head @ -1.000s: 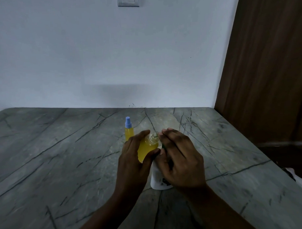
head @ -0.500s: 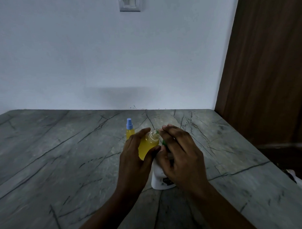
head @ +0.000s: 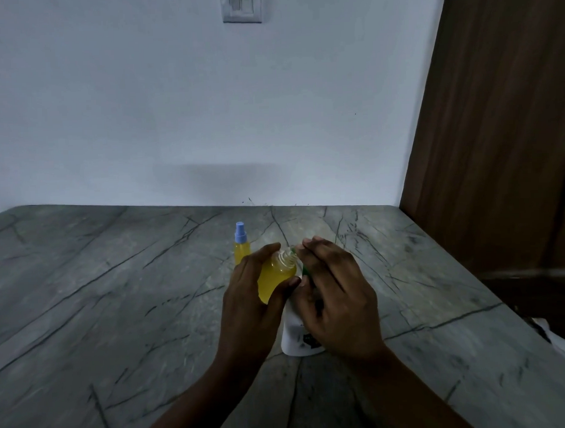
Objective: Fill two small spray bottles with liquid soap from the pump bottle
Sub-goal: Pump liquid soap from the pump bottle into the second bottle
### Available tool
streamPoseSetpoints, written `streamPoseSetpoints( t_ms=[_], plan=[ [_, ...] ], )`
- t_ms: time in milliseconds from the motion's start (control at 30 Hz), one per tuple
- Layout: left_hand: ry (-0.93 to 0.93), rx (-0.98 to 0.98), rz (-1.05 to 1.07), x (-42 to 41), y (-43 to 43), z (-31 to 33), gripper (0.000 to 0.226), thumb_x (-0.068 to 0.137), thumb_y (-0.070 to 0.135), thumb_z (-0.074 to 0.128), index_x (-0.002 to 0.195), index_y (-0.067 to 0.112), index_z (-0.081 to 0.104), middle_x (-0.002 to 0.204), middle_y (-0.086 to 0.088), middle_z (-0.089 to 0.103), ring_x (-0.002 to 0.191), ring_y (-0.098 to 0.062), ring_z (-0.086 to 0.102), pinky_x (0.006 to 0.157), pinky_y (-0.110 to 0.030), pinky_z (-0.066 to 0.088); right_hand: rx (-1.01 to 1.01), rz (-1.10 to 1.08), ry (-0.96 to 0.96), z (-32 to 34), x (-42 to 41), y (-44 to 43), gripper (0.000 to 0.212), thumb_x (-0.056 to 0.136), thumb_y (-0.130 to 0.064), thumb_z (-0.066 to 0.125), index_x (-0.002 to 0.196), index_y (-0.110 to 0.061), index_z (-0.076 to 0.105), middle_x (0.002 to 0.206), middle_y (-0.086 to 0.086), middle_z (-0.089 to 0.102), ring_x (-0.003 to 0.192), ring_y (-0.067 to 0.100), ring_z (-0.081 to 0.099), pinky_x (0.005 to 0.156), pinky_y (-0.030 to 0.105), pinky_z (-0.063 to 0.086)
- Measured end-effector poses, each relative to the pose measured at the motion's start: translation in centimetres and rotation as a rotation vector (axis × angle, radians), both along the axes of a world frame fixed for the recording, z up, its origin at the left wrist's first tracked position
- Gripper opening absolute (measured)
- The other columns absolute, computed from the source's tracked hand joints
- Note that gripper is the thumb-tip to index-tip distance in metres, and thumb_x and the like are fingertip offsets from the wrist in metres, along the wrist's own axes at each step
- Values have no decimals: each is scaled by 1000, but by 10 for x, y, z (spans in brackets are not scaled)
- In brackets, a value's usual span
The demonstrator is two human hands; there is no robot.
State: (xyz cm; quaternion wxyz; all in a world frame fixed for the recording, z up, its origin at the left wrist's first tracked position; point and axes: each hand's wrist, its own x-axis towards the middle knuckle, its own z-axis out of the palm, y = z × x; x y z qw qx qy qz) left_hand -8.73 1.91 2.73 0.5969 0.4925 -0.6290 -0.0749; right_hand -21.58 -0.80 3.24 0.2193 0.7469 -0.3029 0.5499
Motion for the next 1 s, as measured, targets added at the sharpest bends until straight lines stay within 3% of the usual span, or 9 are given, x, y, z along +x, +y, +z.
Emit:
streamPoseSetpoints(
  t_ms=[400,600,800,1000],
  plan=[
    [-3,0,9,2,-1,-4,36,80,45,63,111,48,44,106,17,56,96,2,55,73,-13,44,-38,-8,1,-5,2,-1,44,99,-25,37,105,6,68,108,18,66,111,23,54,95,31,47],
    [10,4,7,0,1,2,41,73,48,56,112,49,43,107,20,55,97,5,54,75,-7,42,-9,-25,17,2,1,0,41,97,-24,38,110,3,67,113,17,65,113,24,54,93,29,47],
    [24,-18,1,0,2,2,41,79,41,63,116,41,46,111,11,58,99,-3,57,81,-30,50,0,-33,4,6,1,2,37,94,-21,42,110,3,66,113,17,64,113,24,52,93,26,44],
    [15,-17,9,0,2,2,42,78,41,64,116,44,44,108,21,54,99,1,55,79,-23,48,21,-36,1,7,1,4,37,88,-21,46,109,2,67,111,16,65,112,23,52,92,25,43]
  ],
)
